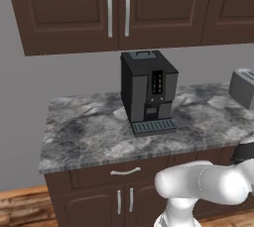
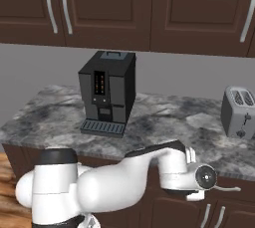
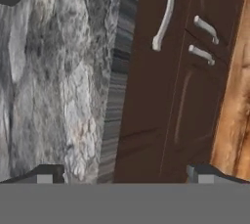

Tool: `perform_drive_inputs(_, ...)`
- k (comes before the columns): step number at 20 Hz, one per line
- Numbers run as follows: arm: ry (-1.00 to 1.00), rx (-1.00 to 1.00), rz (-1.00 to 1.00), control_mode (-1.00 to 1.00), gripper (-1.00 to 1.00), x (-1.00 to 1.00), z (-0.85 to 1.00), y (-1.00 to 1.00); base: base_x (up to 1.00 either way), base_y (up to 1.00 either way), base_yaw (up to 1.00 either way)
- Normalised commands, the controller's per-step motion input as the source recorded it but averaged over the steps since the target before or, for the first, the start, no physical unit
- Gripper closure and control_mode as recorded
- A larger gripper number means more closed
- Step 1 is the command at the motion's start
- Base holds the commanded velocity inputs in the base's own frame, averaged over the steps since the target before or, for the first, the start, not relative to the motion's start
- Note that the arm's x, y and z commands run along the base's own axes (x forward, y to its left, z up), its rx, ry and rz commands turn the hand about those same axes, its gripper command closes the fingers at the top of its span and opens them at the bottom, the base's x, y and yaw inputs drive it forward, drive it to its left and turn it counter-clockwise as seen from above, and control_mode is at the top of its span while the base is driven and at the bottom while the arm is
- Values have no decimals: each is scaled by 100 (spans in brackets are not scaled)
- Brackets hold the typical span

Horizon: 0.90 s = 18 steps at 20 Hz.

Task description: Take the pizza cutter from the drawer on the right and place it on the dining counter for cutting.

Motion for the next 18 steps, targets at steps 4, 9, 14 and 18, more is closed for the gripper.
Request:
perform_drive_inputs(4, 0, 16, -13, -100, -100, -4, -47, -78, 0, 0, 0)
perform_drive_inputs(9, -1, 17, -9, -100, -100, 0, -39, -81, 0, 0, 0)
perform_drive_inputs(14, -9, 10, -6, -100, -100, 0, -41, -54, 0, 0, 0)
perform_drive_inputs(18, -17, 8, -9, -100, -100, 0, -53, -24, 0, 0, 0)
